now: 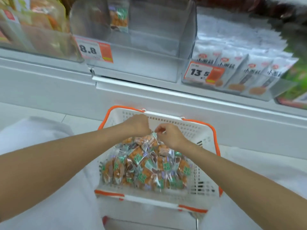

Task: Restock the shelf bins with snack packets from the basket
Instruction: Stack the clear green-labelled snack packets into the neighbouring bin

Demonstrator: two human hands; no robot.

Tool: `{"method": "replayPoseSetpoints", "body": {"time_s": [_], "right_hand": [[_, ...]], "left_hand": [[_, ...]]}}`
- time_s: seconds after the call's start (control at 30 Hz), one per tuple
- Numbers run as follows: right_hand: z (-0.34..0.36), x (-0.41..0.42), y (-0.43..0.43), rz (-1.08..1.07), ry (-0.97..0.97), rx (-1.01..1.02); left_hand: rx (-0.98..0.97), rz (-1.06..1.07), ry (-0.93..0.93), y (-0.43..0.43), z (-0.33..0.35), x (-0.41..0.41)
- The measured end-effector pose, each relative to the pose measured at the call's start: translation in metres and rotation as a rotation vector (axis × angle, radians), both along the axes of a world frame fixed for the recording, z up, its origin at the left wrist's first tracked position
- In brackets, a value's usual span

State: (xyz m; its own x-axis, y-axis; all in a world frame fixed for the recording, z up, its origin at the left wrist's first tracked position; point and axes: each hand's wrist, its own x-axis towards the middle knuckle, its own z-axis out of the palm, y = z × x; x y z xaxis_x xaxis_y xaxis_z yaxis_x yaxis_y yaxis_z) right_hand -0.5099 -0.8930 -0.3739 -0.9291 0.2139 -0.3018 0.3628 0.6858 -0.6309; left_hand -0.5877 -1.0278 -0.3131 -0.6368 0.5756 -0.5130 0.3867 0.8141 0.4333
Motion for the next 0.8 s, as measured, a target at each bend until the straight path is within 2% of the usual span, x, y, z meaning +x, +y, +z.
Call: {"method": "replayPoseSetpoints", "body": {"time_s": [0.13,0.27,0.37,0.43,0.53,0.63,0.73,0.8], "right_hand": [[-0.072,0.028,-0.001,0.112,-0.316,0.049],[-0.11,0.043,-0.025,0.129,-0.498,-0.142],[-0.14,0.057,-0.047,0.193,-0.549,-0.01],[-0.147,0.062,-0.056,0.101,-0.558,0.068],[-0.128,0.053,-0.049,-0.028,-0.688,-0.117],[-0.086,0.035,-0.026,-0.02,-0.613,-0.155],[-0.021,0.024,-0.002,-0.111,-0.392,-0.204],[0.027,0.022,0.012,-0.18,-0.217,-0.265]], "left_hand": [[-0.039,-0.053,-0.007,0.009,-0.017,-0.01],[-0.031,-0.041,-0.038,0.015,-0.031,-0.015],[-0.054,-0.068,-0.066,0.014,-0.044,-0.016],[-0.073,-0.068,-0.076,0.013,-0.046,-0.015],[-0.076,-0.083,-0.084,0.013,-0.04,-0.014],[-0.043,-0.055,-0.08,0.013,-0.027,-0.012],[-0.019,0.002,-0.108,0.012,-0.005,-0.013],[-0.002,0.065,-0.213,0.009,0.006,-0.019]]}}
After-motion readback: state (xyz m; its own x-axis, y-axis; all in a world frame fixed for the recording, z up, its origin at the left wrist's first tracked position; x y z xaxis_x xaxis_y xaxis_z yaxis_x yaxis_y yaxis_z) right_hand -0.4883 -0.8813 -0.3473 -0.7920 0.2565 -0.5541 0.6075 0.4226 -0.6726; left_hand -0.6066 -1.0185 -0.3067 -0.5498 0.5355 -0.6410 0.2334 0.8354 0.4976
